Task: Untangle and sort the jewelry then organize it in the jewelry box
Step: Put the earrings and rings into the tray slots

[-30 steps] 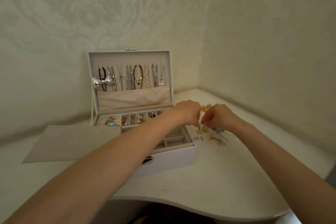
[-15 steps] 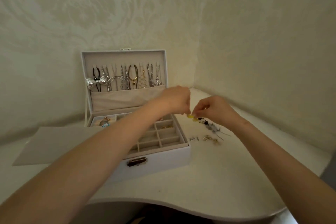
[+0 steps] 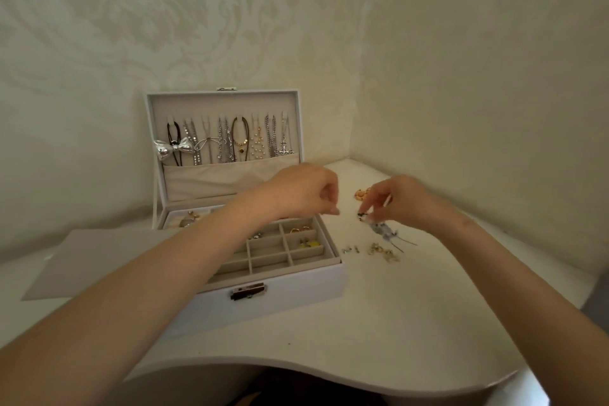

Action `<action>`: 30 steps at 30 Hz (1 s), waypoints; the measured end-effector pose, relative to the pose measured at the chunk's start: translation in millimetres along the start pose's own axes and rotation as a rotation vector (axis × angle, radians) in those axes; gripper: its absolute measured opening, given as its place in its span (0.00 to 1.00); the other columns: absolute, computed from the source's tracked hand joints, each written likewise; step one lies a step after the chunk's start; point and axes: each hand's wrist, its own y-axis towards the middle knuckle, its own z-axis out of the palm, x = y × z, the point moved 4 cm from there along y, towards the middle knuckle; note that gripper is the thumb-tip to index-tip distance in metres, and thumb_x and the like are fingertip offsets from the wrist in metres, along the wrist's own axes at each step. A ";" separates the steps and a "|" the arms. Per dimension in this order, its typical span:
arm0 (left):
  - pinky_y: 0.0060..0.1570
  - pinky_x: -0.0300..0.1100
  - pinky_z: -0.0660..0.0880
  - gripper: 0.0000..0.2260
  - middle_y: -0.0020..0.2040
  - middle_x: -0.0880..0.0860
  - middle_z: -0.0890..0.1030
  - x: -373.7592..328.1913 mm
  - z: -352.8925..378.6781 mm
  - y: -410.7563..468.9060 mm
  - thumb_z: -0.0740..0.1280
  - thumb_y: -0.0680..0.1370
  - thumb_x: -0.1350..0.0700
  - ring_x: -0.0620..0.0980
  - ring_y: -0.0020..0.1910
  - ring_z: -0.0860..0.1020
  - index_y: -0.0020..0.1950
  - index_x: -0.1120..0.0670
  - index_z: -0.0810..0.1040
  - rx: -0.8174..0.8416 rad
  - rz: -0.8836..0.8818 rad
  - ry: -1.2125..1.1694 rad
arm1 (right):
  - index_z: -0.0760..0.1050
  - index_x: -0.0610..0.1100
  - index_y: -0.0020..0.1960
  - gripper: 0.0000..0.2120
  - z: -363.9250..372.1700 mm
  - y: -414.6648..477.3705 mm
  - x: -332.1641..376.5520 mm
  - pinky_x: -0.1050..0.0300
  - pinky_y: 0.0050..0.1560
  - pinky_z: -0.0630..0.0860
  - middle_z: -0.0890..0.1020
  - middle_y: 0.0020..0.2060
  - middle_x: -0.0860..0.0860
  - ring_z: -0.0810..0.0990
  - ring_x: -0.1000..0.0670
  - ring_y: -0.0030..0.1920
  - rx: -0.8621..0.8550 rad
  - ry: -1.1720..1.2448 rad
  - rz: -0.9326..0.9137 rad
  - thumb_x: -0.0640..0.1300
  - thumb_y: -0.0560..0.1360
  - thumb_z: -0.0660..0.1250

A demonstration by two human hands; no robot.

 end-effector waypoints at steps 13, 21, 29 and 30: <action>0.41 0.42 0.72 0.11 0.45 0.53 0.81 -53.0 90.2 71.0 0.73 0.72 0.52 0.52 0.47 0.79 0.49 0.57 0.79 0.239 0.064 0.151 | 0.78 0.48 0.34 0.09 29.4 -17.6 -56.1 0.74 0.28 0.67 0.79 0.32 0.55 0.77 0.58 0.32 0.090 -0.089 0.233 0.39 0.65 0.77; 0.43 0.40 0.68 0.06 0.48 0.50 0.79 -41.1 69.7 72.1 0.72 0.73 0.55 0.49 0.50 0.76 0.48 0.53 0.80 0.141 0.065 0.009 | 0.80 0.41 0.35 0.07 13.5 -16.2 -49.3 0.67 0.36 0.78 0.81 0.31 0.47 0.80 0.53 0.30 0.080 0.054 0.225 0.31 0.66 0.74; 0.45 0.42 0.70 0.14 0.54 0.52 0.79 -43.3 84.7 74.8 0.72 0.73 0.52 0.53 0.54 0.76 0.56 0.54 0.77 0.209 0.099 0.094 | 0.78 0.43 0.36 0.11 26.1 -15.6 -46.7 0.66 0.31 0.77 0.79 0.32 0.49 0.79 0.54 0.27 0.132 0.075 0.270 0.31 0.65 0.76; 0.45 0.43 0.71 0.15 0.54 0.52 0.79 -44.1 86.5 75.0 0.72 0.72 0.51 0.53 0.53 0.77 0.56 0.54 0.77 0.222 0.098 0.085 | 0.78 0.44 0.35 0.11 27.3 -16.3 -47.8 0.66 0.31 0.77 0.79 0.31 0.49 0.79 0.55 0.26 0.126 0.083 0.275 0.31 0.64 0.76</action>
